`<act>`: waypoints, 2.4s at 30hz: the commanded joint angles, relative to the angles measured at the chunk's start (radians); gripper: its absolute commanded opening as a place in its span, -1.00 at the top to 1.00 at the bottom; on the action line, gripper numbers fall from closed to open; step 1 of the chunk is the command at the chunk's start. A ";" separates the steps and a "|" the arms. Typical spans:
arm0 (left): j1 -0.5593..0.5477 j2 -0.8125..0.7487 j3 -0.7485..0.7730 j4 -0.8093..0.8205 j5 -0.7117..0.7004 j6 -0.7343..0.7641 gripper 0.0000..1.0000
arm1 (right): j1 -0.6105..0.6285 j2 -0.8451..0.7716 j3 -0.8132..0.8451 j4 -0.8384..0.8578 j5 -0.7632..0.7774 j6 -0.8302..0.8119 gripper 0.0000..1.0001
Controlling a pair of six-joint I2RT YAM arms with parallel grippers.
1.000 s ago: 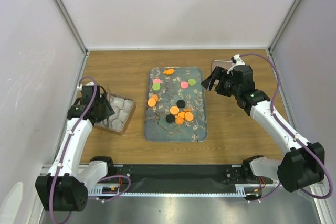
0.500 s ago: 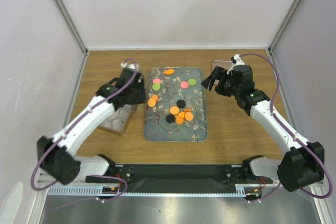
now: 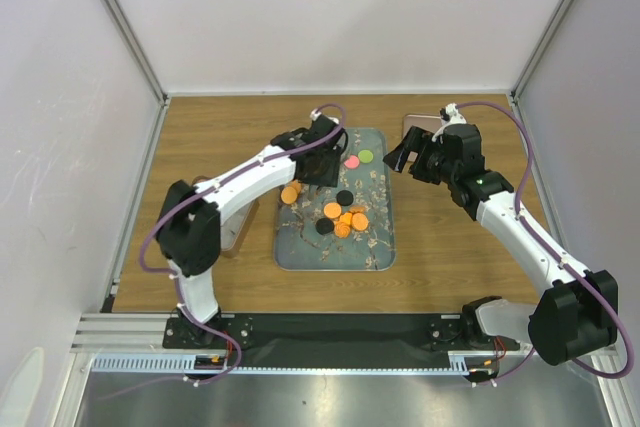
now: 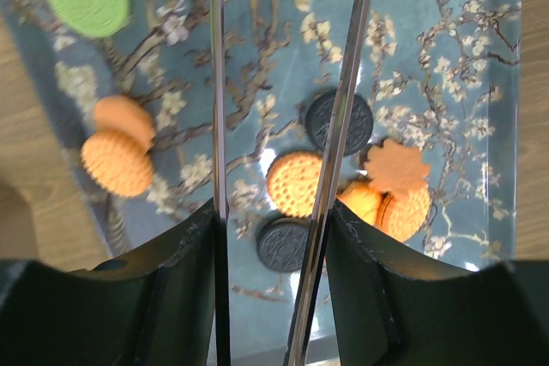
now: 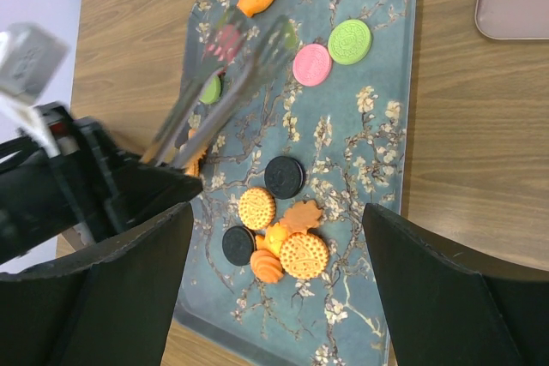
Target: Pack the cookies
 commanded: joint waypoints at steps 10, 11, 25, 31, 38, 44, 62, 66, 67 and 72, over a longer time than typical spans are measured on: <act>-0.020 0.146 0.161 -0.007 0.042 0.049 -0.05 | 0.007 -0.022 0.008 0.030 0.013 -0.008 -0.75; -0.023 0.149 0.161 -0.009 0.045 0.050 -0.06 | 0.007 -0.022 0.010 0.029 0.013 -0.008 -0.75; -0.043 0.123 0.104 0.000 0.046 0.047 -0.06 | 0.008 -0.028 0.008 0.027 0.016 -0.011 -0.74; -0.043 0.099 0.067 0.006 0.045 0.041 -0.05 | 0.010 -0.025 0.010 0.024 0.019 -0.015 -0.75; -0.043 0.075 0.040 0.019 0.055 0.038 -0.04 | 0.008 -0.025 0.010 0.023 0.027 -0.018 -0.74; -0.043 0.056 0.018 0.036 0.074 0.040 -0.03 | 0.010 -0.024 0.010 0.023 0.028 -0.016 -0.74; -0.043 0.060 0.046 0.003 0.077 0.053 -0.04 | 0.010 -0.016 0.011 0.020 0.039 -0.021 -0.74; -0.042 0.072 0.057 0.000 0.075 0.053 -0.04 | 0.010 -0.014 0.011 0.021 0.039 -0.022 -0.75; -0.042 0.075 0.060 -0.006 0.077 0.055 -0.04 | 0.010 -0.014 0.011 0.020 0.038 -0.022 -0.74; -0.042 0.088 0.075 -0.012 0.075 0.063 -0.02 | 0.010 -0.013 0.011 0.020 0.039 -0.021 -0.74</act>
